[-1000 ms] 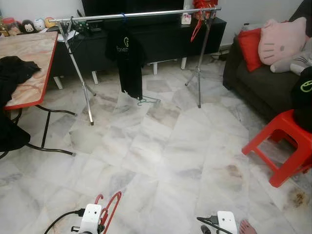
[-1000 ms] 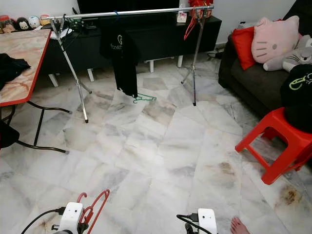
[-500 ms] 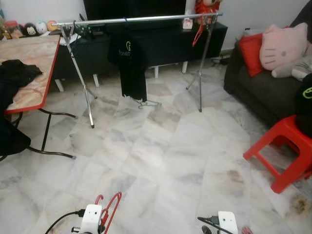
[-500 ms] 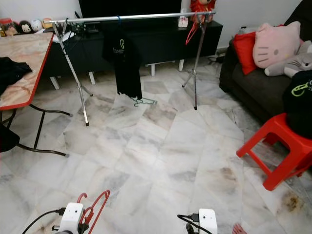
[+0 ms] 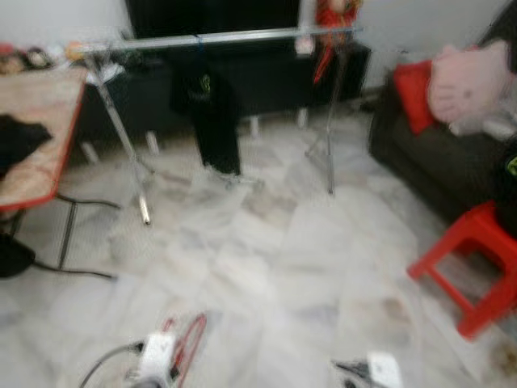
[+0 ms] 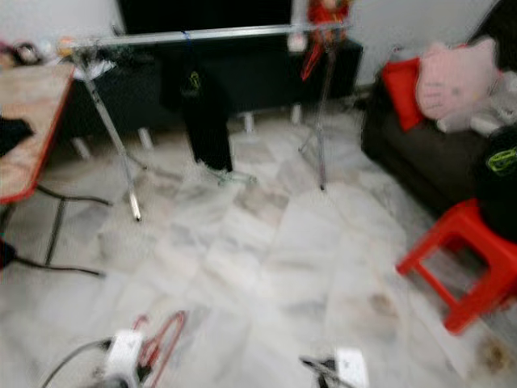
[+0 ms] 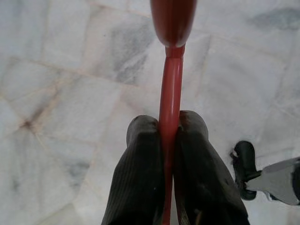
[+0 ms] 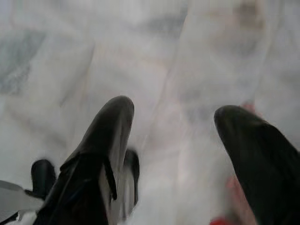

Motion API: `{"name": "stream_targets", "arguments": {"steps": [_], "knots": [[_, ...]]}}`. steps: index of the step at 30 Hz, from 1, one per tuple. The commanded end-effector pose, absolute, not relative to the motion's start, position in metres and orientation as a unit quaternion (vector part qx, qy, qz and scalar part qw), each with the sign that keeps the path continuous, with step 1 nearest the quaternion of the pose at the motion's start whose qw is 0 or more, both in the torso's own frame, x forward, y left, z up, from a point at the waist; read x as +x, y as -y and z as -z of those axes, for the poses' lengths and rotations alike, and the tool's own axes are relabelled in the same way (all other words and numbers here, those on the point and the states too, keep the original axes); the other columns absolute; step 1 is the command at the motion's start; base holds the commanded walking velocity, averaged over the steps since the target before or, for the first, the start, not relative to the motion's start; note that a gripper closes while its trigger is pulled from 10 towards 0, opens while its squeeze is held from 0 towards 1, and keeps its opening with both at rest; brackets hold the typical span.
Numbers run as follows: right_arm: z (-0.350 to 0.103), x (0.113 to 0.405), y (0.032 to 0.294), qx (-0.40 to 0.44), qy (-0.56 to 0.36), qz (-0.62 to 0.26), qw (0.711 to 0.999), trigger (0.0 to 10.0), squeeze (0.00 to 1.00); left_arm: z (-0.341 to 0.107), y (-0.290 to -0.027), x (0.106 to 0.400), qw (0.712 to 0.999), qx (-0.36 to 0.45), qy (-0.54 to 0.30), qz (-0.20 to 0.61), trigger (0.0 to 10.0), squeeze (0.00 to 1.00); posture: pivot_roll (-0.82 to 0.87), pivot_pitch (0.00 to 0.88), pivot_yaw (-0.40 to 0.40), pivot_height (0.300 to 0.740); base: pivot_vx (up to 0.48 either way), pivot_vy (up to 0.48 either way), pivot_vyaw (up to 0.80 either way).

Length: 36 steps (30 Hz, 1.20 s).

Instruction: Hang hanger

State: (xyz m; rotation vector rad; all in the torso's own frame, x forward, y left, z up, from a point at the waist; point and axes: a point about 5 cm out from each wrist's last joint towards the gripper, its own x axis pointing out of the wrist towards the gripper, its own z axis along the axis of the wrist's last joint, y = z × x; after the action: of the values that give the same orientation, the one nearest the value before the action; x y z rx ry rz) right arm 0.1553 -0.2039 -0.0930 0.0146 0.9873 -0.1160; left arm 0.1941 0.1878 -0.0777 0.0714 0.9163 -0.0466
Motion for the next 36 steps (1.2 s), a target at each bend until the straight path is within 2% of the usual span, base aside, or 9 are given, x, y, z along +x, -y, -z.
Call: {"name": "stream_targets", "arguments": {"steps": [1,36], "knots": [[0.0926,0.1604,0.193,0.013,-0.469,0.042,0.882,10.0,0.0,0.0789,-0.2007,0.1886,0.89,0.048,-0.453,0.011,10.0,0.0,-0.05,0.0,-0.027,0.74,0.322,0.0,0.0],[0.0924,0.161,0.1934,0.007,-0.47,0.04,0.882,10.0,0.0,0.0829,-0.1964,0.1824,0.883,0.052,-0.465,0.023,10.0,0.0,-0.06,0.0,-0.017,0.74,0.328,0.0,0.0]]}}
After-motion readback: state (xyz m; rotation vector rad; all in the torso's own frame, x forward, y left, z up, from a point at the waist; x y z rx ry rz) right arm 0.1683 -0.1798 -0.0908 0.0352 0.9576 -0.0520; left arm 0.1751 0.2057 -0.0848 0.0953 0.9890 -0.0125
